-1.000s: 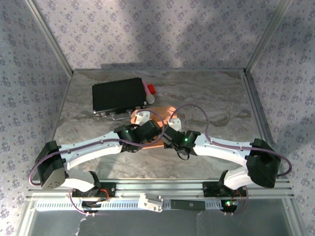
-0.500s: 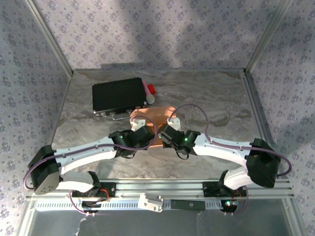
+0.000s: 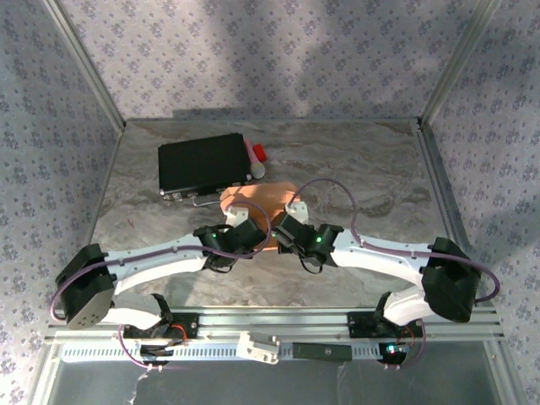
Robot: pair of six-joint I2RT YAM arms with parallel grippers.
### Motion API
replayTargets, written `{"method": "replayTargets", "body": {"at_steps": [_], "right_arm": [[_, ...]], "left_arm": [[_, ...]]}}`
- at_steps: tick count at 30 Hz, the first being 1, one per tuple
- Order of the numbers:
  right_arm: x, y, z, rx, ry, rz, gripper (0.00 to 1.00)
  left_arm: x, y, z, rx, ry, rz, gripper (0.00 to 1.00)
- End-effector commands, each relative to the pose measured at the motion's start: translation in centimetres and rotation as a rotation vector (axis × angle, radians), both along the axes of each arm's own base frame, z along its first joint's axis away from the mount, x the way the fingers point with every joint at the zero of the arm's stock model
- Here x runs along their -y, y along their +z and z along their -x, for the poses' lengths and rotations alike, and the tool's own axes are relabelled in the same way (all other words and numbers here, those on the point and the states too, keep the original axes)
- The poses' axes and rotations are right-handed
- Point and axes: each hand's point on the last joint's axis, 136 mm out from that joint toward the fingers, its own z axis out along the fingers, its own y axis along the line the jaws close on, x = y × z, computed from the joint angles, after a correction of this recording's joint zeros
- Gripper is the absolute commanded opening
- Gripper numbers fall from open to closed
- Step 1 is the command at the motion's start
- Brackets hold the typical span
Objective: Fold the paper box
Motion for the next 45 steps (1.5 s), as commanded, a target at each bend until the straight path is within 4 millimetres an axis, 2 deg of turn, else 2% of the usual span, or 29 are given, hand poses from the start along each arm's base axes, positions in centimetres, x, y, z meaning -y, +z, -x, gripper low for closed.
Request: {"method": "replayTargets", "body": {"at_steps": [1,2,9,14,20,23,28,34,36,40,45], "right_arm": [[-0.9,2.3,-0.2,0.050,0.012,-0.041,0.00],[-0.9,2.3,-0.2,0.051,0.014,-0.037,0.00],[-1.2,1.7,0.2,0.044,0.021,-0.023,0.00],[-1.5,0.4,0.3,0.022,0.013,-0.021,0.00],[-1.5,-1.3,0.2,-0.003,0.008,-0.025,0.00],[-1.6,-1.6,0.2,0.000,0.011,-0.024,0.00],[-1.5,-1.9,0.2,0.006,0.016,0.006,0.00],[-1.4,-2.2,0.2,0.008,0.014,0.029,0.00],[-1.5,-2.1,0.2,0.010,0.017,0.031,0.00],[-1.7,-2.1,0.2,0.010,0.022,0.031,0.00],[-2.0,-1.6,0.3,0.015,0.028,0.027,0.00]], "left_arm": [[0.0,0.6,-0.8,0.037,-0.001,-0.066,0.04],[-0.1,0.7,-0.9,0.048,0.003,-0.090,0.00],[-0.8,1.5,-1.3,0.125,0.041,-0.269,0.00],[-1.2,0.7,-1.5,0.129,0.109,-0.294,0.00],[0.4,-0.5,-1.3,0.086,0.066,-0.268,0.00],[0.8,0.0,-1.3,0.091,0.053,-0.236,0.22],[1.1,2.0,-1.1,0.112,0.036,-0.147,0.50],[1.1,5.4,-0.5,0.138,0.031,0.029,0.60],[1.0,5.9,-0.2,0.135,0.021,0.093,0.63],[1.0,6.0,0.2,0.101,-0.007,0.207,0.61],[-0.5,5.5,0.3,0.086,0.016,0.227,0.56]]}}
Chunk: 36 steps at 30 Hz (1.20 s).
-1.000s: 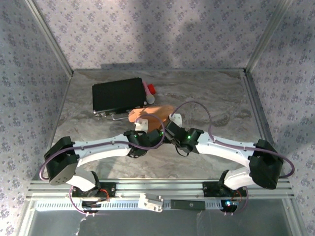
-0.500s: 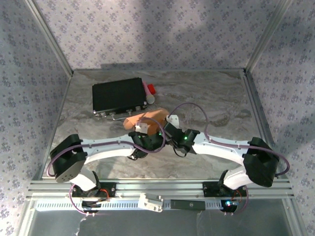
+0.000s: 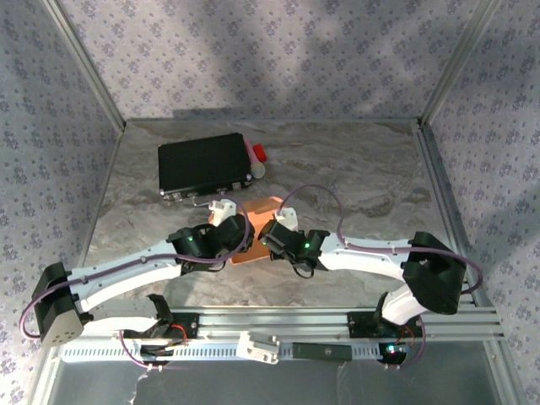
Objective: Fold the paper box
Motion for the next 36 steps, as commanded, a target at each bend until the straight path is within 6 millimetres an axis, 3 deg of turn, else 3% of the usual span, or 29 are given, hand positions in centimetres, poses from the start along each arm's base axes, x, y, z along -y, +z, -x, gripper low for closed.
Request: {"method": "replayTargets", "body": {"at_steps": [1,7,10,16,23,30,36], "right_arm": [[0.3,0.7,-0.3,0.018,-0.023,0.012,0.00],[0.6,0.5,-0.2,0.006,-0.031,0.014,0.00],[0.9,-0.1,-0.5,-0.013,-0.045,0.000,0.00],[1.1,-1.1,-1.3,-0.073,-0.048,-0.018,0.00],[2.2,-2.1,-1.9,-0.124,-0.023,-0.005,0.00],[2.9,-2.9,-2.7,-0.137,0.036,0.012,0.00],[3.4,-3.8,-3.1,-0.165,0.053,0.015,0.00]], "left_arm": [[0.1,-0.4,0.2,-0.018,-0.021,0.033,0.55],[-1.5,-0.2,0.5,0.006,0.022,0.021,0.55],[-1.9,1.6,0.6,0.046,0.024,0.027,0.59],[-0.7,5.0,0.8,0.073,-0.076,0.057,0.62],[-3.1,3.0,-1.2,-0.104,-0.157,0.044,0.62],[-2.3,1.8,-3.4,-0.152,-0.341,-0.105,0.64],[-2.3,0.3,-5.8,-0.147,-0.373,-0.143,0.65]]}}
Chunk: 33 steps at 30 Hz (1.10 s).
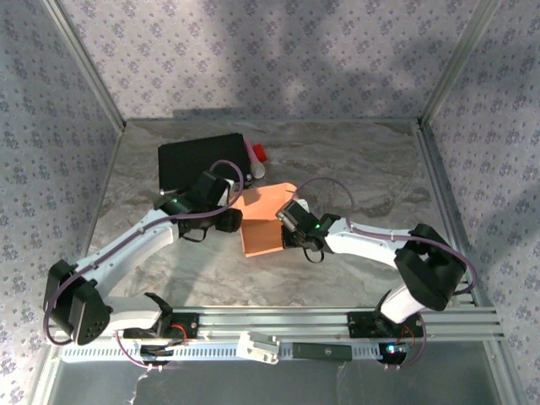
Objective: Fold the paper box
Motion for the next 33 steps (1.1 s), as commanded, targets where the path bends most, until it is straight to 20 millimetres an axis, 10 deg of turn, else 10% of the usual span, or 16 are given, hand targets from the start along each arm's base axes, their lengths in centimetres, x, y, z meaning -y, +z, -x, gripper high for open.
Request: {"method": "replayTargets", "body": {"at_steps": [1,33], "right_arm": [[0.0,-1.0,0.2,-0.019,0.058,0.014,0.00],[-0.9,-0.9,0.2,-0.029,0.067,0.005,0.06]], "left_arm": [[1.0,0.8,-1.2,0.044,-0.097,0.028,0.65],[2.1,-0.6,-2.0,0.055,-0.151,-0.130,0.02]]}}
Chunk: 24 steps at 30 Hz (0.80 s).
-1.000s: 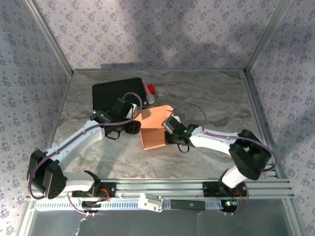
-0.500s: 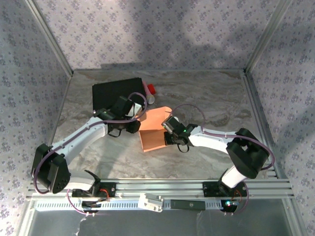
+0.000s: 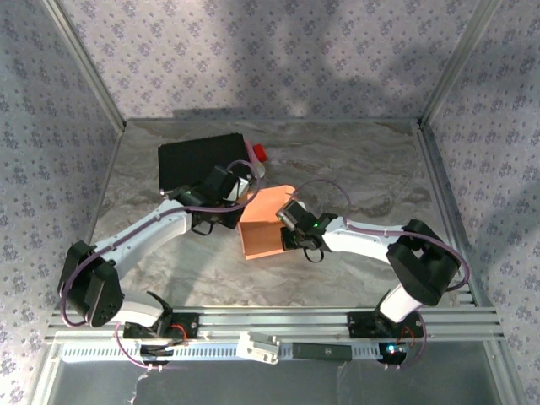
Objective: Fold the paper box
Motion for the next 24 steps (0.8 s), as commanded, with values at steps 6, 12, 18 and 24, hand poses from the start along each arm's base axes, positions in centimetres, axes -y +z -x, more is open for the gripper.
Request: {"method": "replayTargets", "body": {"at_steps": [6,12,18,24], "right_arm": [[-0.2,2.5,0.1,0.046,0.022,-0.026,0.25],[0.8,5.1,0.3,0.080,0.023,-0.034,0.37],[3.7,9.1,-1.1,0.147,-0.007,-0.084,0.39],[4.3,11.7,-4.0,0.168,0.078,-0.118,0.40]], "left_arm": [[0.1,0.7,-0.2,0.034,-0.036,-0.053,0.00],[0.6,1.1,0.0,0.043,-0.094,-0.054,0.00],[0.9,1.0,-0.2,0.037,-0.136,-0.067,0.00],[0.8,0.9,-0.4,0.028,-0.147,-0.058,0.00]]}}
